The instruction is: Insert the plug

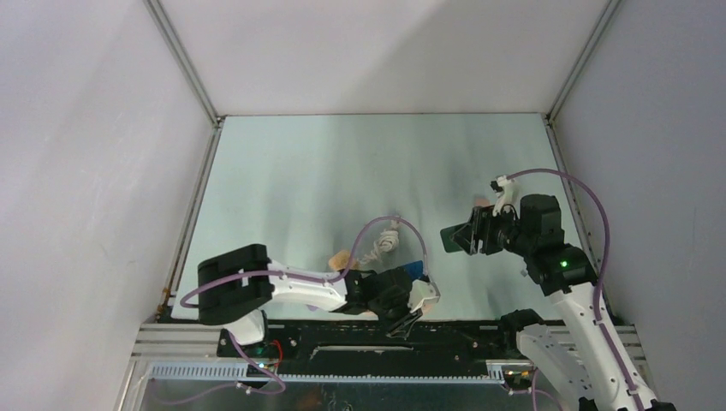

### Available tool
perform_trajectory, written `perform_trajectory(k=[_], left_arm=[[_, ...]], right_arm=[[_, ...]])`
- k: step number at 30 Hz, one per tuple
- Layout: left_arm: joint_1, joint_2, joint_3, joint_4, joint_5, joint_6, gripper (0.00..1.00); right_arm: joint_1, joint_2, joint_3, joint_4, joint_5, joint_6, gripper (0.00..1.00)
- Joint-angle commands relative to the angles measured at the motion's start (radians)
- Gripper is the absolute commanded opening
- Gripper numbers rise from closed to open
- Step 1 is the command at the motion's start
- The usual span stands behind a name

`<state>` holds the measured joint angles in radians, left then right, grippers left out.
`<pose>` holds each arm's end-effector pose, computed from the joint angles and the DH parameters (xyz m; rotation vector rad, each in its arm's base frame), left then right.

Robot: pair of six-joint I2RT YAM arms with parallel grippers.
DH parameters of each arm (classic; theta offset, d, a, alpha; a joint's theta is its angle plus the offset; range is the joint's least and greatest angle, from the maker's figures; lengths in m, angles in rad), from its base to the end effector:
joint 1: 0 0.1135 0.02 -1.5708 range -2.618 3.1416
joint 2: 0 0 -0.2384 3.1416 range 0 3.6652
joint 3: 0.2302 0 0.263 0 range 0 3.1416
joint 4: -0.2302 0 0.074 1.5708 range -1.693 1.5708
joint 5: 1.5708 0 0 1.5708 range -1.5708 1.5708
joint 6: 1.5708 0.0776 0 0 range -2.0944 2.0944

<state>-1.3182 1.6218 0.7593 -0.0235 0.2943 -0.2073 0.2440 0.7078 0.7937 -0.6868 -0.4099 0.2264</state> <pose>0.0627 -0.3330 0.0813 1.5364 2.2065 -0.9489 0.1949 0.0804 0.2682 -0.2590 2.1871 0.7114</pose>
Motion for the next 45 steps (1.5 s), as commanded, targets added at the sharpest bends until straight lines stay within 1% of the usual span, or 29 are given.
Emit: perform_trajectory(k=[1,5,9,12,19,23,26,30,35,39,45], left_arm=[[-0.022,0.041,0.065,0.087,-0.058,-0.012,0.38],[-0.022,0.077,0.122,0.091,-0.161,-0.019,0.39],[-0.008,0.134,0.209,0.082,-0.191,-0.001,0.40],[0.024,0.188,0.256,0.102,-0.185,0.001,0.39],[0.140,0.247,0.343,0.139,-0.157,0.006,0.39],[0.163,0.252,0.397,0.136,-0.120,0.048,0.39],[0.159,0.182,0.400,0.137,-0.064,0.063,0.40],[0.159,0.002,0.328,0.158,-0.032,0.051,0.46],[0.193,-0.213,0.269,0.085,-0.026,0.044,0.55],[0.273,-0.360,0.227,-0.005,-0.008,0.008,0.59],[0.437,-0.591,0.181,-0.208,-0.070,-0.010,0.66]], right_arm=[[-0.013,-0.021,0.016,0.016,0.009,-0.010,0.00],[-0.021,-0.022,0.018,0.015,0.008,-0.009,0.00],[-0.026,-0.023,0.026,-0.002,0.012,-0.007,0.00],[-0.029,-0.031,0.040,-0.021,0.026,-0.009,0.00],[-0.036,-0.054,0.064,-0.035,0.065,0.012,0.00],[-0.038,-0.076,0.064,-0.017,0.089,0.033,0.00],[-0.042,-0.081,0.065,-0.005,0.081,0.034,0.00],[-0.044,-0.040,0.068,-0.014,0.027,0.021,0.00],[-0.042,0.033,0.068,-0.001,-0.058,-0.005,0.00],[0.000,0.095,0.068,0.017,-0.085,-0.029,0.00],[0.183,0.197,0.068,0.010,0.048,-0.078,0.00]])
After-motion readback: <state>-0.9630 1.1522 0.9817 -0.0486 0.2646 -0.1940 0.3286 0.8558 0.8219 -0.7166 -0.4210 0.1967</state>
